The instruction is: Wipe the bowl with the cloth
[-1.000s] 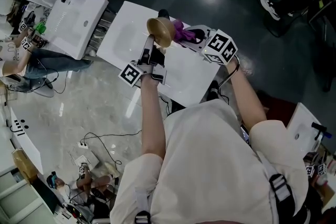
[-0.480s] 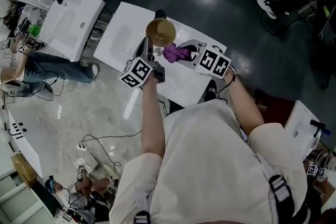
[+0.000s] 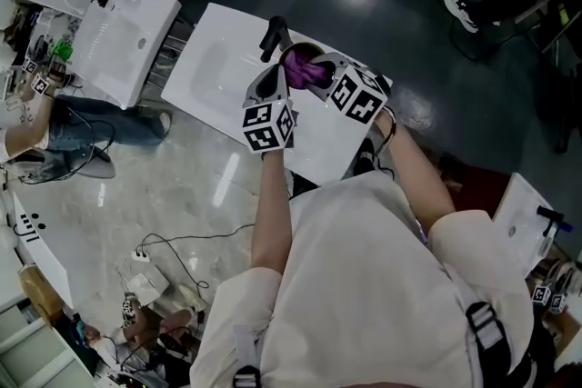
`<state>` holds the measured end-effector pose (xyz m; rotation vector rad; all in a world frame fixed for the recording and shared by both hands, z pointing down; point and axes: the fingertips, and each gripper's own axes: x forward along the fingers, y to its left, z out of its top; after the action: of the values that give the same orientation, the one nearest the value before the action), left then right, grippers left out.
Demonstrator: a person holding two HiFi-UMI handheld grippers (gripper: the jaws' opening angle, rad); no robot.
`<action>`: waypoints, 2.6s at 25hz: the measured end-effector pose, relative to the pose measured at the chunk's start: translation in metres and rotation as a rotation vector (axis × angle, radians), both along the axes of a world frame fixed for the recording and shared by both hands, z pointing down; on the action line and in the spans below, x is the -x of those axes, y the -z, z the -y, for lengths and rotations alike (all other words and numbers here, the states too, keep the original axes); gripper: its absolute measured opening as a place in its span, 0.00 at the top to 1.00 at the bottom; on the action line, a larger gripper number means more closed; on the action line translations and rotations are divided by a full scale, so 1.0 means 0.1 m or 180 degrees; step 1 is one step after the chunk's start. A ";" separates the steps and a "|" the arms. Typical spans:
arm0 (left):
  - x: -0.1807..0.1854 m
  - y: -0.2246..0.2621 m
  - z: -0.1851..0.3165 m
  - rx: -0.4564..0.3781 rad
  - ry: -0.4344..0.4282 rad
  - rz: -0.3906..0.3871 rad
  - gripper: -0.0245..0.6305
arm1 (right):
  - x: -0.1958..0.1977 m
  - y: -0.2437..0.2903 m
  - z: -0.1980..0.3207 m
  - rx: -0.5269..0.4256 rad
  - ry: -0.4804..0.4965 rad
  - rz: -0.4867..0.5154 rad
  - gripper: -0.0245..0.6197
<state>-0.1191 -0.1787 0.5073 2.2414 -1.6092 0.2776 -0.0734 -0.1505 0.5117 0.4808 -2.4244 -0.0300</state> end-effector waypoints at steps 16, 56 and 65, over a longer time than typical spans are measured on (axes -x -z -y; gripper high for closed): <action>0.12 -0.08 -0.03 0.0062 0.0018 0.0218 0.95 | -0.15 -0.07 0.28 -0.0307 -0.0671 -0.0162 0.78; -0.55 -1.68 0.38 0.1576 0.0382 -0.1318 0.93 | -1.33 -0.65 -0.80 0.0415 -0.1894 -0.0069 0.78; -0.45 -1.60 0.45 0.1494 0.0288 -0.1185 0.83 | -1.33 -0.65 -0.70 0.0495 -0.2020 0.0040 0.78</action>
<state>-0.0746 -0.2236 0.6676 1.7385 -1.2845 0.1765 0.0592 -0.0801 0.5763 1.1486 -2.1596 0.4290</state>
